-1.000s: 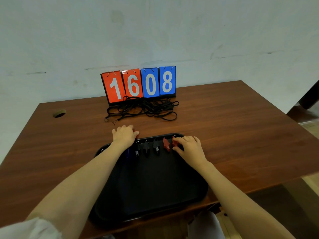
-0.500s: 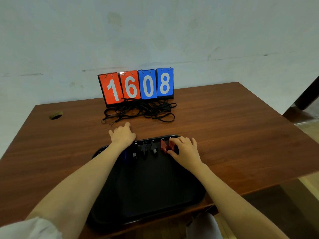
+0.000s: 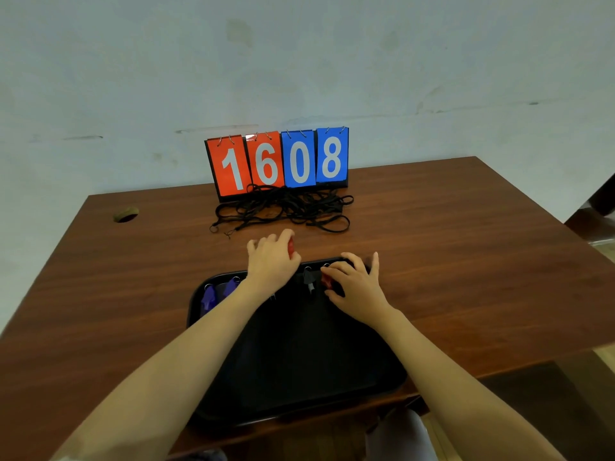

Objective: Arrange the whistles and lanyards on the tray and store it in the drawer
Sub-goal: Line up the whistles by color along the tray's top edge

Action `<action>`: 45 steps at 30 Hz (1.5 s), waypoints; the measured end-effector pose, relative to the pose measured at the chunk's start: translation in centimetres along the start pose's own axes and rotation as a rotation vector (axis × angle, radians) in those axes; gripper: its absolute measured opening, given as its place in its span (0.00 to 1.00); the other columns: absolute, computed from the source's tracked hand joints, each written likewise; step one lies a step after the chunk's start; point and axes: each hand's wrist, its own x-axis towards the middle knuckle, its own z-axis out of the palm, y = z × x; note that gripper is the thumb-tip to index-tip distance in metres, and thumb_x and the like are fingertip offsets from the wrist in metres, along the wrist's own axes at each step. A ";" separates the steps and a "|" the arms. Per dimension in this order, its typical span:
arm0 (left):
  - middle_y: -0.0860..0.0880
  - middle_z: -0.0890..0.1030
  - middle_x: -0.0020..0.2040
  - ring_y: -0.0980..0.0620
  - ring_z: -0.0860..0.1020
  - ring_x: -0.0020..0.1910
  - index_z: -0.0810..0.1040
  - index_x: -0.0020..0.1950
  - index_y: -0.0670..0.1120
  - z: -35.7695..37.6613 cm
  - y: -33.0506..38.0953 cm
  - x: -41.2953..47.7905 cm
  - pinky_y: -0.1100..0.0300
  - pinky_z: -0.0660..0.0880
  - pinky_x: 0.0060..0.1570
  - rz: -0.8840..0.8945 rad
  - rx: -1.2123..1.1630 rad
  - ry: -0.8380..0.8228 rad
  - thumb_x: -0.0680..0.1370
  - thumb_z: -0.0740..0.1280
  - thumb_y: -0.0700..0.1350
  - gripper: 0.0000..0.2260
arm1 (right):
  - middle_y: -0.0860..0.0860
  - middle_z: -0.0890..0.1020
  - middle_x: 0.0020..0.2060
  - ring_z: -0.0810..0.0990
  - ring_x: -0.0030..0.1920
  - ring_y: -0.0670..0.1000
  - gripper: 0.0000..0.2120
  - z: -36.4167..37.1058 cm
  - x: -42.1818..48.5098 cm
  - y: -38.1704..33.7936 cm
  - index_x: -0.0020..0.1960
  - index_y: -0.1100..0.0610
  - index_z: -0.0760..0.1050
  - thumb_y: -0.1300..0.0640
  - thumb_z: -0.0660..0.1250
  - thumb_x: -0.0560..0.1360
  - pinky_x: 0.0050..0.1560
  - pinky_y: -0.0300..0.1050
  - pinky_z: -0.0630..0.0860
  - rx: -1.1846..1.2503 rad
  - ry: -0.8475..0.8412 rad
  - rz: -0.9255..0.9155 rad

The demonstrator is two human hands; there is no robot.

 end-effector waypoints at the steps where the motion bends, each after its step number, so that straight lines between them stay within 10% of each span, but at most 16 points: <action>1: 0.46 0.77 0.51 0.43 0.74 0.53 0.68 0.65 0.50 0.0 0.3 -0.1 0.48 0.60 0.63 0.010 -0.011 0.001 0.76 0.60 0.48 0.17 | 0.44 0.71 0.67 0.55 0.75 0.50 0.22 -0.1 0.1 -0.1 0.70 0.47 0.67 0.47 0.62 0.77 0.67 0.72 0.34 0.000 -0.010 0.005; 11: 0.47 0.77 0.55 0.45 0.74 0.56 0.68 0.64 0.50 0.2 3.1 -1.5 0.48 0.67 0.61 0.043 -0.225 -0.142 0.76 0.62 0.49 0.17 | 0.45 0.68 0.69 0.54 0.75 0.49 0.31 -1.8 -0.6 0.0 0.73 0.48 0.62 0.45 0.68 0.73 0.73 0.65 0.41 0.185 0.111 0.061; 26: 0.43 0.77 0.54 0.42 0.75 0.55 0.64 0.69 0.50 1.8 7.8 -2.9 0.44 0.72 0.58 0.062 -0.381 -0.266 0.76 0.65 0.49 0.23 | 0.43 0.79 0.50 0.74 0.56 0.47 0.19 -3.7 -2.6 2.3 0.60 0.50 0.74 0.52 0.72 0.70 0.63 0.54 0.70 0.499 0.144 0.156; 32: 0.45 0.80 0.49 0.43 0.78 0.52 0.60 0.69 0.47 2.3 8.0 -2.8 0.43 0.72 0.59 -0.023 -0.444 -0.317 0.73 0.69 0.50 0.29 | 0.46 0.73 0.66 0.69 0.66 0.48 0.31 -4.0 -2.6 2.4 0.71 0.50 0.67 0.54 0.73 0.71 0.67 0.45 0.66 0.519 0.076 0.109; 40: 0.50 0.80 0.45 0.48 0.78 0.49 0.68 0.64 0.47 2.5 7.7 -2.6 0.48 0.74 0.56 -0.006 -0.449 -0.295 0.73 0.69 0.52 0.23 | 0.47 0.75 0.57 0.75 0.57 0.49 0.25 -3.9 -2.3 2.8 0.64 0.49 0.69 0.53 0.71 0.69 0.60 0.51 0.75 0.520 0.068 0.136; 45: 0.47 0.75 0.60 0.46 0.70 0.61 0.74 0.64 0.46 1.9 5.6 -3.1 0.52 0.66 0.62 0.162 0.069 -0.106 0.80 0.58 0.47 0.14 | 0.47 0.72 0.60 0.72 0.60 0.48 0.31 -4.5 -2.4 4.2 0.70 0.45 0.65 0.55 0.71 0.69 0.63 0.46 0.71 0.460 0.072 0.213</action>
